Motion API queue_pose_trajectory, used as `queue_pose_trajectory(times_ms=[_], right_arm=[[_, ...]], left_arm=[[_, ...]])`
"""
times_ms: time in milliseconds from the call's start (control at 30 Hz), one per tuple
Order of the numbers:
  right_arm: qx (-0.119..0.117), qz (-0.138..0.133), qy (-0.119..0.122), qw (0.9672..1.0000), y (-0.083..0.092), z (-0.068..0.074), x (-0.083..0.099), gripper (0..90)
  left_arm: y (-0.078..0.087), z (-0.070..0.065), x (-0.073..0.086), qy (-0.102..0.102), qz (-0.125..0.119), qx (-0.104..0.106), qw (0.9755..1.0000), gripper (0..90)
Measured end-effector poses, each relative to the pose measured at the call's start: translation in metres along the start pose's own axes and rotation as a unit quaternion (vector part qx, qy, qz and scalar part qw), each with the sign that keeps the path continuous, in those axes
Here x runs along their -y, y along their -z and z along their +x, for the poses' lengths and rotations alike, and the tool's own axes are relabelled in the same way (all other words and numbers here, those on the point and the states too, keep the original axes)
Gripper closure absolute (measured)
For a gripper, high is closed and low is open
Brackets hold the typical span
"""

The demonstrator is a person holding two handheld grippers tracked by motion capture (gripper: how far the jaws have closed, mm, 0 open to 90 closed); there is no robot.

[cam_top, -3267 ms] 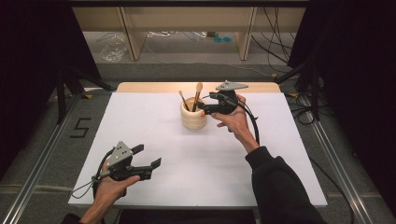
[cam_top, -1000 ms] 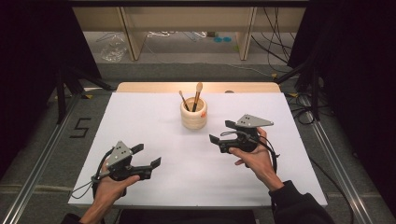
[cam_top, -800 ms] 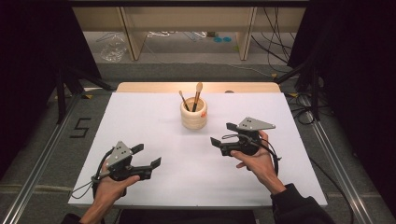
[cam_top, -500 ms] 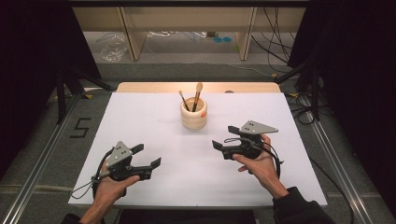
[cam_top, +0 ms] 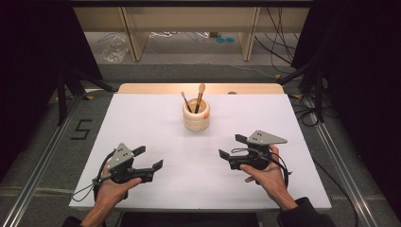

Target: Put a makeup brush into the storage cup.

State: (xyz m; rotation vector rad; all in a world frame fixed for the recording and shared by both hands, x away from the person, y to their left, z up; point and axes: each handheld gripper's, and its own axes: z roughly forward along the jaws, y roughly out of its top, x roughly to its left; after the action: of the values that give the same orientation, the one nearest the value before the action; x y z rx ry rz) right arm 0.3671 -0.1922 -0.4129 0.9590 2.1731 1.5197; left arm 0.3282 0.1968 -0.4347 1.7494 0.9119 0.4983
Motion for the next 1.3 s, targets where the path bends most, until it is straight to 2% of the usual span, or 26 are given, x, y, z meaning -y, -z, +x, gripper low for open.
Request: queue_pose_trajectory(times_ms=[267, 333, 367, 567, 867, 1033, 1067, 1300], right_arm=[[0.001, -0.003, -0.003, 1.0, 0.006, 0.004, 0.007, 16.0], [0.005, 0.006, 0.002, 1.0, 0.009, 0.005, 0.009, 16.0], [-0.001, 0.002, 0.003, 1.0, 0.009, 0.006, 0.009, 16.0], [0.012, 0.005, 0.002, 0.9999, 0.014, 0.007, 0.013, 16.0], [0.015, 0.003, 0.002, 0.9999, 0.022, 0.009, 0.02, 16.0], [0.013, -0.002, 0.0, 0.9999, 0.02, 0.008, 0.022, 16.0], [0.015, 0.005, 0.002, 0.9999, 0.021, 0.008, 0.022, 16.0], [0.017, 0.005, 0.0, 0.9998, 0.021, 0.008, 0.022, 16.0]], left_arm=[[0.0, 0.0, 0.0, -0.001, 0.001, 0.001, 1.0, 16.1], [0.0, 0.0, 0.0, 0.0, 0.0, 0.001, 1.0, 16.1], [0.0, 0.0, 0.0, 0.0, 0.0, 0.001, 1.0, 16.0], [0.0, 0.0, 0.0, -0.001, 0.001, 0.001, 1.0, 16.1], [0.0, 0.0, 0.001, 0.003, 0.001, 0.0, 1.0, 16.0], [0.0, -0.001, 0.001, 0.003, 0.001, 0.001, 1.0, 16.1], [0.0, 0.0, 0.001, 0.003, 0.001, 0.001, 1.0, 16.1], [-0.001, 0.0, 0.001, 0.003, 0.001, 0.0, 1.0, 16.1]])
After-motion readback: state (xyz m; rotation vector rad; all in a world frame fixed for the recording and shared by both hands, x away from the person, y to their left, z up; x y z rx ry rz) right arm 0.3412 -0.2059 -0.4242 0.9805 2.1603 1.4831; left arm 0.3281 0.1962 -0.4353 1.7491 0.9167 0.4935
